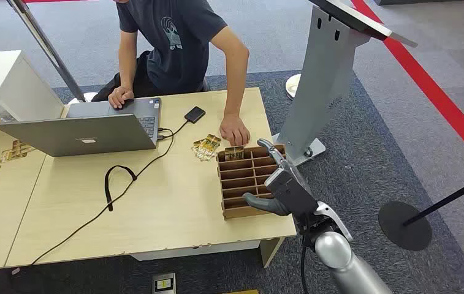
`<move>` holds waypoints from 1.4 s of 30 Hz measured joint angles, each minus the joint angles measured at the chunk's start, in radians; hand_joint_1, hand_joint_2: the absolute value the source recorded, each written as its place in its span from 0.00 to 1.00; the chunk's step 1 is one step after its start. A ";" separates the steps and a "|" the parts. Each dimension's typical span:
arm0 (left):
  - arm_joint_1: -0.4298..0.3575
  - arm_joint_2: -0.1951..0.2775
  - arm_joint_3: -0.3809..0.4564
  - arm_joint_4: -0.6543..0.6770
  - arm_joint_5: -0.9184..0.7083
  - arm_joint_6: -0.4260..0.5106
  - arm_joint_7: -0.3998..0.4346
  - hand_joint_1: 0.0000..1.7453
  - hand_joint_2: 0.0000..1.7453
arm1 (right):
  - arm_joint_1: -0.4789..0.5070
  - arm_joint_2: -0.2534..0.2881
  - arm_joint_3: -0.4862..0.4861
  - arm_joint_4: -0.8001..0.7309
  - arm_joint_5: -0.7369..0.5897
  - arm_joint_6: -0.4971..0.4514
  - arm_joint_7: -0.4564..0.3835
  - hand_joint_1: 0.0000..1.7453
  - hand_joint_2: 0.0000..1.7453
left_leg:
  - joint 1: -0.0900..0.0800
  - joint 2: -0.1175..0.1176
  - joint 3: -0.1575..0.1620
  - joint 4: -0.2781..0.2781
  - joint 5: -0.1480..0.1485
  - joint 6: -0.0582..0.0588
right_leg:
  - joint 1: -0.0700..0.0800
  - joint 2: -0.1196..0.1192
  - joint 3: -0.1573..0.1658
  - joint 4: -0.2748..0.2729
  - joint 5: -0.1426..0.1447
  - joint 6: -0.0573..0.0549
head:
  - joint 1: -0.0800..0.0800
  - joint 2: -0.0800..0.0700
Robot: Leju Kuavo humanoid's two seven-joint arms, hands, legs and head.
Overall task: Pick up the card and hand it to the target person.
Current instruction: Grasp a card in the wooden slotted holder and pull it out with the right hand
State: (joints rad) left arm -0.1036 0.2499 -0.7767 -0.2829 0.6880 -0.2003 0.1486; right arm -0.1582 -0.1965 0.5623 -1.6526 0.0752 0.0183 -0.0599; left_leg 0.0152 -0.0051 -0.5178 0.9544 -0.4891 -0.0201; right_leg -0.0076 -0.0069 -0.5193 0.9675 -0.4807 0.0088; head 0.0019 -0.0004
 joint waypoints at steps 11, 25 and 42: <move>0.000 0.000 0.000 0.000 -0.004 0.002 -0.005 0.00 0.00 | 0.000 0.000 0.000 0.000 0.005 0.000 0.000 0.00 1.00 | 0.000 0.000 0.000 0.000 0.000 0.000 | 0.000 0.000 0.000 0.000 0.000 0.000 | 0.000 0.000; 0.000 0.000 0.000 0.001 0.002 0.003 0.008 0.00 0.00 | -0.050 0.022 0.017 0.001 0.187 -0.015 0.042 0.00 1.00 | 0.000 0.000 0.000 0.000 0.000 0.000 | 0.000 0.000 0.000 0.000 0.000 0.000 | 0.000 0.000; -0.001 -0.004 0.000 0.000 0.008 0.002 0.031 0.00 0.00 | -0.116 0.104 0.067 0.090 0.288 -0.087 0.120 0.00 1.00 | 0.000 0.000 0.000 0.000 0.000 0.000 | 0.000 0.000 0.000 0.000 0.000 0.000 | 0.000 0.000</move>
State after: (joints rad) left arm -0.1047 0.2462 -0.7763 -0.2827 0.6959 -0.1984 0.1797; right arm -0.2743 -0.0921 0.6290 -1.5622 0.3633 -0.0683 0.0604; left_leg 0.0153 -0.0052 -0.5180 0.9543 -0.4890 -0.0201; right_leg -0.0075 -0.0069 -0.5192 0.9680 -0.4807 0.0088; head 0.0018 -0.0004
